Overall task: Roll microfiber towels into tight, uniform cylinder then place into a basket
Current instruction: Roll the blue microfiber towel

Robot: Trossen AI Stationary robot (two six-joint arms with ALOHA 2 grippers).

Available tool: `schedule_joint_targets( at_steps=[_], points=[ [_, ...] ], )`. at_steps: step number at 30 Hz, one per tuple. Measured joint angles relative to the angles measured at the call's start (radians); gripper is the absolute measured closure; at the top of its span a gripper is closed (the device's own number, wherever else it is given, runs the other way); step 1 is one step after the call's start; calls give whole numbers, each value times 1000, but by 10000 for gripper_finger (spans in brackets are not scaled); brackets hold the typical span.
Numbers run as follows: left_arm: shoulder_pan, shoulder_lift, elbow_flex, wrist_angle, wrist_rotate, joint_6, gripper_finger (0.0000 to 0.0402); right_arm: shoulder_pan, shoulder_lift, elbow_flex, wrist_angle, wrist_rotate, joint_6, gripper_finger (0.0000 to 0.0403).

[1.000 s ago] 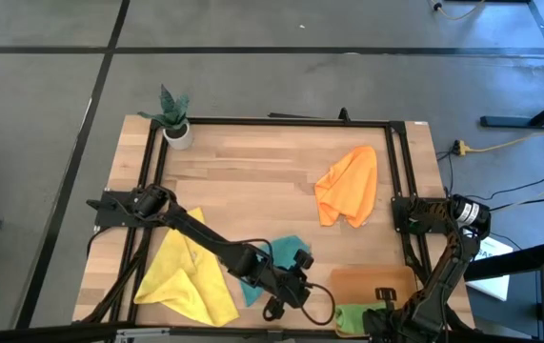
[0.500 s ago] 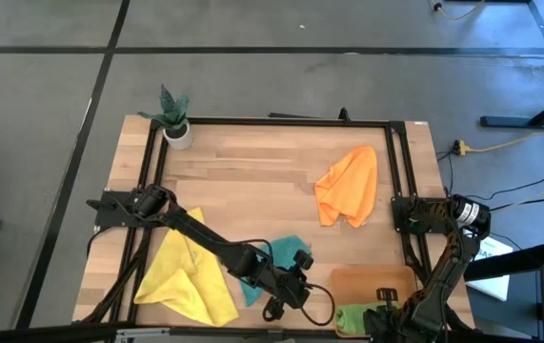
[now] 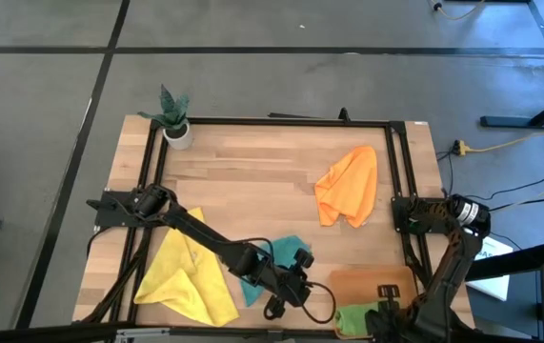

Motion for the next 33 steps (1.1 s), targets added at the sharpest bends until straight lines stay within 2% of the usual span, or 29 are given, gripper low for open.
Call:
schedule_joint_targets(
  at_steps=[3, 7, 9, 15, 23, 28, 33],
  points=[
    [0, 0, 0, 0, 0, 0, 355, -1, -2, 51, -83, 146, -1, 244],
    [-3, 0, 0, -10, 0, 0, 355, -24, -2, 47, -130, 369, 26, 244],
    [-7, 0, 0, -23, 0, 0, 355, -51, -2, 22, -135, 405, 65, 244],
    [-20, 0, 0, -55, 0, -2, 355, -131, -2, -88, -22, 377, 78, 244],
    [-32, 0, 0, -77, -3, -18, 355, -172, -1, -157, 186, 180, -2, 244],
    [-33, 0, 0, -87, -22, -21, 355, -172, -1, -157, 277, 156, -24, 244],
    [-33, 0, 0, -96, -23, -21, 355, -172, -1, -157, 252, 152, -22, 244]
  ],
)
